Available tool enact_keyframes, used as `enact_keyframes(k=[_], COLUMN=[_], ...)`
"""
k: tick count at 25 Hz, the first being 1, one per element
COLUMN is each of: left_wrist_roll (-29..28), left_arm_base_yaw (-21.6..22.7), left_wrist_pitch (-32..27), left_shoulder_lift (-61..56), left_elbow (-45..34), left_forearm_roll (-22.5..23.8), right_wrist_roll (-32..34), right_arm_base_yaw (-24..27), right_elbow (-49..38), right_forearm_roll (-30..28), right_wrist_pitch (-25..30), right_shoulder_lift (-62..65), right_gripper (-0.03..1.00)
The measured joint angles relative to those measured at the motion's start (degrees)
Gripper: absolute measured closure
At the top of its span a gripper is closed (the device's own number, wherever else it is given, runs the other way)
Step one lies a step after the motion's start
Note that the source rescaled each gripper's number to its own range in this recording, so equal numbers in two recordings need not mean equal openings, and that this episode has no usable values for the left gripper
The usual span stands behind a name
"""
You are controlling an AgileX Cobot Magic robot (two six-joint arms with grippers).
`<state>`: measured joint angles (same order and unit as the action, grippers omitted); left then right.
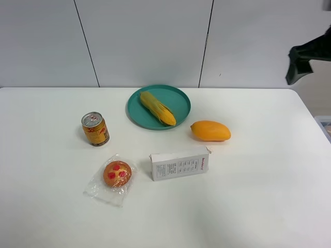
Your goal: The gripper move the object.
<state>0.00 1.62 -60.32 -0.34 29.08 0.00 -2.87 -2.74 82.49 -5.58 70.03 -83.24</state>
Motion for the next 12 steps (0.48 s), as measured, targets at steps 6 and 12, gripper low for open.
enact_keyframes(k=[6,12], left_wrist_roll=[0.0,0.0], left_arm_base_yaw=[0.0,0.0], left_wrist_pitch=[0.0,0.0], left_shoulder_lift=[0.0,0.0], left_elbow=[0.0,0.0], left_forearm_roll=[0.0,0.0], right_wrist_roll=[-0.1,-0.1], right_arm_base_yaw=[8.3,8.7], right_elbow=[-1.5,-3.1], right_forearm_roll=[-1.8,-0.7], right_wrist_pitch=[0.1,-0.1], right_shoulder_lift=[7.1,13.5], right_gripper=[0.12,0.12])
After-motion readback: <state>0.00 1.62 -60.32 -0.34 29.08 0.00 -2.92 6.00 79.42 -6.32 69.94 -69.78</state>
